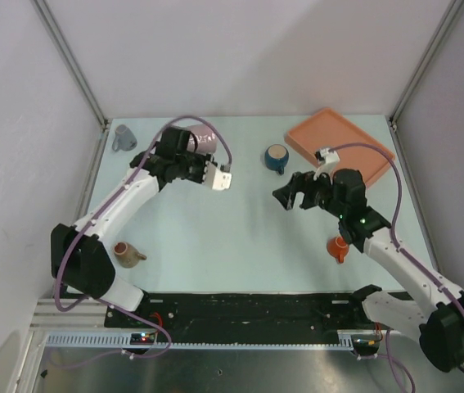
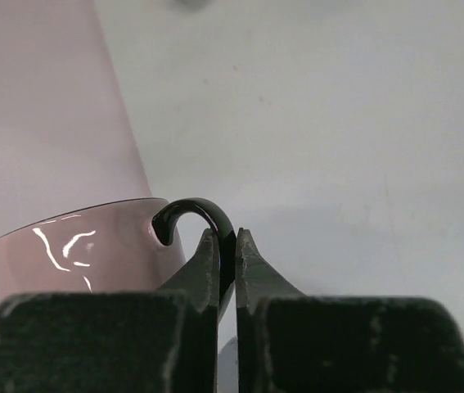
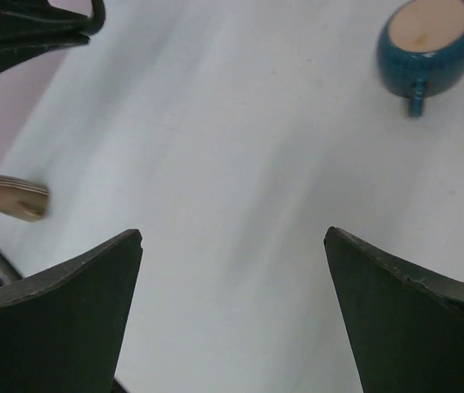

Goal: Turn the mug right side up

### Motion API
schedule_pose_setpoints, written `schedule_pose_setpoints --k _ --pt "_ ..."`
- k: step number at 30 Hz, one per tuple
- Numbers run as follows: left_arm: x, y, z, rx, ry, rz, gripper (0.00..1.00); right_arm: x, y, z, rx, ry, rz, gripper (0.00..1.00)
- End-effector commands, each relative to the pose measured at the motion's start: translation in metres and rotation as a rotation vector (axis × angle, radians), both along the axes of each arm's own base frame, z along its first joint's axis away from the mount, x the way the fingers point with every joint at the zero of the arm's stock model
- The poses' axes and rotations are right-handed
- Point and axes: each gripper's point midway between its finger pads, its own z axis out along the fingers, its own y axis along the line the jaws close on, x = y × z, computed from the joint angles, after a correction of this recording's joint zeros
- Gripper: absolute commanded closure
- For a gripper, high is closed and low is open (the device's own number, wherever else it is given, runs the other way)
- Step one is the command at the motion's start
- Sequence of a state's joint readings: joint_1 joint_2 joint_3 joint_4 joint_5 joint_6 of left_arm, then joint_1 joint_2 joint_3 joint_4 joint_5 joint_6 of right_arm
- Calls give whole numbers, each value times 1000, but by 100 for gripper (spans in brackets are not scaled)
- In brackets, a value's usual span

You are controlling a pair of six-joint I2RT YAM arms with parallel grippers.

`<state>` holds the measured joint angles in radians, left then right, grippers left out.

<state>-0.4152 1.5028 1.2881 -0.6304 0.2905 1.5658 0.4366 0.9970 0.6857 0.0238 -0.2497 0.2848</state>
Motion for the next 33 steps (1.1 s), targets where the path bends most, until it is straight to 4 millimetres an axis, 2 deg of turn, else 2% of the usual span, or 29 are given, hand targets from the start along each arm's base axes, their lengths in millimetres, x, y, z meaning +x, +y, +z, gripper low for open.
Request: schedule_pose_setpoints --k 1,5,9,11,15,19,22,25,29,33 --pt "-29 -46 65 -438 194 68 100 8 27 59 167 46 53 0" --pt "-65 -70 106 -652 385 39 100 14 26 95 234 95 93 0" --pt "-102 -83 143 -761 491 -57 100 17 15 124 347 120 144 0" --pt "-120 -88 157 -787 520 -113 100 19 20 130 335 116 155 0" --pt "-147 -94 173 -810 564 -192 100 23 47 127 314 145 226 0" --pt "-160 -95 181 -815 556 -233 100 35 60 118 374 234 279 2" --pt "-165 -96 183 -809 529 -263 100 38 75 126 409 235 347 4" --pt "-166 -97 184 -800 494 -290 100 32 98 134 409 237 433 3" --pt "-169 -98 188 -795 461 -324 100 23 126 119 398 302 511 2" --pt "-173 -98 194 -798 444 -347 100 14 156 110 389 345 592 9"
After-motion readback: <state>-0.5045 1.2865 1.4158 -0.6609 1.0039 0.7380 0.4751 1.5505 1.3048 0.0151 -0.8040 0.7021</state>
